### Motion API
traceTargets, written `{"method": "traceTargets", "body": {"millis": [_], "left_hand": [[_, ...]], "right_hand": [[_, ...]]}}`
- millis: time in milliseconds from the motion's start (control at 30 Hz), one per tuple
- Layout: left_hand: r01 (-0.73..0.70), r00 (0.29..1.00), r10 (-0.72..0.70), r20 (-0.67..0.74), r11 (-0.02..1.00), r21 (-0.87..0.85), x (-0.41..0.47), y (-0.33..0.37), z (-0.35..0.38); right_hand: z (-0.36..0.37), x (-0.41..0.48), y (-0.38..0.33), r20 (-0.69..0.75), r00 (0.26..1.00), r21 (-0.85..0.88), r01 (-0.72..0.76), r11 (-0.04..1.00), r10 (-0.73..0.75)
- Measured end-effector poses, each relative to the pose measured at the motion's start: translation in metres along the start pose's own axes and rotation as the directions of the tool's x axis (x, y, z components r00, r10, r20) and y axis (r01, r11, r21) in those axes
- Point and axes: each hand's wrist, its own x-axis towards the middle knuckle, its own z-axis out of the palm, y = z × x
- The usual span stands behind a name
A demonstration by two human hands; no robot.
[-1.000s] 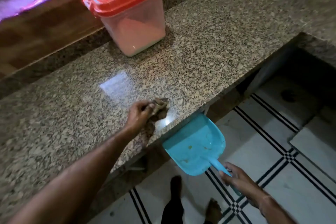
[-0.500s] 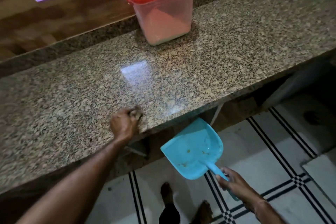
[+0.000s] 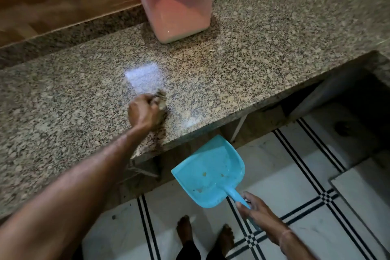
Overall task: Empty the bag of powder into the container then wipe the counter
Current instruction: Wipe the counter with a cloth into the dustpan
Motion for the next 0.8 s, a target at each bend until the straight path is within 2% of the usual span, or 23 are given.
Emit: {"method": "traceTargets", "body": {"millis": [100,167,300,367,433,600,800], "left_hand": [[-0.012,1.0,0.014,-0.025,0.997,0.082,0.022,-0.005,-0.014],[-0.045,0.998,0.042,0.04,0.995,0.086,0.023,-0.002,-0.004],[-0.256,0.94,0.238,0.244,0.966,0.045,-0.011,0.012,0.038],[-0.37,0.895,0.333,0.297,0.926,0.077,-0.027,0.017,0.046],[-0.41,0.875,0.358,0.327,0.906,0.107,-0.035,0.014,0.044],[-0.414,0.884,0.35,0.31,0.894,0.173,-0.048,0.009,0.047],[-0.305,0.893,0.238,0.382,0.944,0.124,-0.044,0.025,0.046]], "right_hand": [[-0.002,0.001,-0.008,0.009,1.0,-0.005,0.015,1.0,-0.015],[-0.001,0.002,-0.013,0.006,1.0,-0.003,0.029,1.0,-0.029],[0.001,0.004,-0.02,0.015,1.0,-0.005,0.013,1.0,-0.013],[0.002,0.003,-0.022,0.022,1.0,-0.003,0.007,1.0,-0.007],[0.006,0.002,-0.025,0.021,1.0,-0.001,0.006,1.0,-0.006],[0.012,0.005,-0.037,-0.019,0.999,0.058,0.029,0.998,-0.028],[0.016,0.007,-0.041,-0.048,0.999,0.079,0.028,0.996,-0.025]]}}
